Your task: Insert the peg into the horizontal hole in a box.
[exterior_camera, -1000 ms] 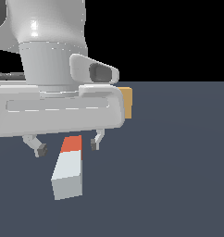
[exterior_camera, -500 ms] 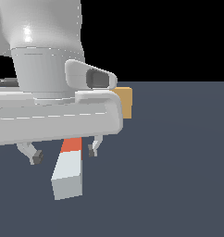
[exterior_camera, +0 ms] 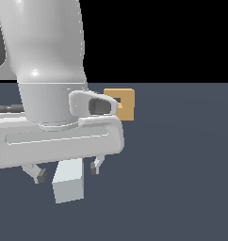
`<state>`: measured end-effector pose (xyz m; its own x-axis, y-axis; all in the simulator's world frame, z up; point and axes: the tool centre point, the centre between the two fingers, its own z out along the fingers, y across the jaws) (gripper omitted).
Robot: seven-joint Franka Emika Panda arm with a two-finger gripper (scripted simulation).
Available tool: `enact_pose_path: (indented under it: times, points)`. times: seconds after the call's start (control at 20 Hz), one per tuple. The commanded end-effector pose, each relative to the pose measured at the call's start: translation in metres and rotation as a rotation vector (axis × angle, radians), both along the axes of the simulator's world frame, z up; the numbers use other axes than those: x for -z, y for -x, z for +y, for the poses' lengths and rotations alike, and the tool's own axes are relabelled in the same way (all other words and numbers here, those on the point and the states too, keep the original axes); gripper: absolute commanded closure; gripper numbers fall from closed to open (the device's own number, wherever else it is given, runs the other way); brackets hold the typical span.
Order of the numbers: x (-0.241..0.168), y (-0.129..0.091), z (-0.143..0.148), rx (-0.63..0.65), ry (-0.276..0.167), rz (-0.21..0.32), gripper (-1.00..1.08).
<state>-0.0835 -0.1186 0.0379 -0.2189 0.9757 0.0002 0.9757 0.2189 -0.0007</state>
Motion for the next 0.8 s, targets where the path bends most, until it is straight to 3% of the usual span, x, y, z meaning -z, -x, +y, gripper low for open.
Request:
enact_pose_path:
  times: [0.0, 0.25, 0.3, 0.75]
  points:
    - [0.0091, -0.0002, -0.0001, 0.0, 0.0, -0.001, -0.92]
    - [0.0153, -0.0009, -0.0002, -0.001, 0.0, -0.001, -0.92]
    - [0.0153, -0.0009, -0.0002, -0.001, 0.0, -0.001, 1.08]
    - [0.0153, -0.0009, -0.0002, -0.001, 0.0, -0.001, 1.08]
